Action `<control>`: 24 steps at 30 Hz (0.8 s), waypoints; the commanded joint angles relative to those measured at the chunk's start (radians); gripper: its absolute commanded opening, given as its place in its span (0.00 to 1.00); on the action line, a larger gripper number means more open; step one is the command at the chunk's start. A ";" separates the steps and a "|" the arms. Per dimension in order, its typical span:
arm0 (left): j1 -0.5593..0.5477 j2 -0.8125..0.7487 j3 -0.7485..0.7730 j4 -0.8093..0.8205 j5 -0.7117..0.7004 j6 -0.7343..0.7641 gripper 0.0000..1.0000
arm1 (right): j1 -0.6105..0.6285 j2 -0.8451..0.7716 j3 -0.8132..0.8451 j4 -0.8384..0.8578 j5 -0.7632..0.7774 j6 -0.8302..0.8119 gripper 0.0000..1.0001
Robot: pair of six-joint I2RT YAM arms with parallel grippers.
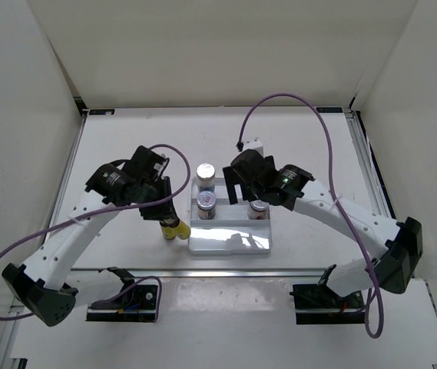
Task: Organize the condiment bottles
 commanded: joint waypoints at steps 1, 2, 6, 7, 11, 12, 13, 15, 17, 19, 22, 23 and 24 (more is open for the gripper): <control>-0.082 0.049 0.080 0.039 -0.019 -0.040 0.11 | -0.030 -0.079 -0.022 -0.006 0.036 0.005 1.00; -0.117 0.064 0.099 0.039 -0.019 -0.049 0.11 | -0.044 -0.088 -0.036 -0.015 0.036 0.005 1.00; -0.207 0.150 0.143 0.077 -0.091 -0.058 0.11 | -0.068 -0.135 -0.056 -0.025 0.036 0.005 1.00; -0.227 0.193 0.155 0.077 -0.109 -0.058 0.11 | -0.068 -0.150 -0.065 -0.025 0.036 0.005 1.00; -0.299 0.288 0.201 0.077 -0.183 -0.058 0.11 | -0.091 -0.174 -0.065 -0.057 0.036 0.005 1.00; -0.322 0.302 0.201 0.077 -0.197 -0.058 0.11 | -0.091 -0.184 -0.065 -0.057 0.036 0.005 1.00; -0.332 0.325 0.201 0.077 -0.209 -0.058 0.11 | -0.091 -0.184 -0.065 -0.069 0.036 0.005 1.00; -0.345 0.348 0.201 0.077 -0.247 -0.058 0.11 | -0.091 -0.208 -0.065 -0.081 0.046 0.005 1.00; -0.356 0.357 0.201 0.077 -0.270 -0.067 0.11 | -0.091 -0.219 -0.065 -0.090 0.057 0.005 1.00; -0.356 0.358 0.201 0.086 -0.280 -0.067 0.14 | -0.100 -0.228 -0.065 -0.091 0.057 0.005 1.00; -0.366 0.376 0.201 0.096 -0.291 -0.076 0.23 | -0.101 -0.228 -0.065 -0.100 0.057 0.005 1.00; -0.366 0.376 0.201 0.096 -0.291 -0.077 0.28 | -0.101 -0.228 -0.065 -0.100 0.057 0.005 1.00; -0.366 0.385 0.192 0.096 -0.291 -0.077 0.30 | -0.101 -0.228 -0.065 -0.100 0.057 0.005 1.00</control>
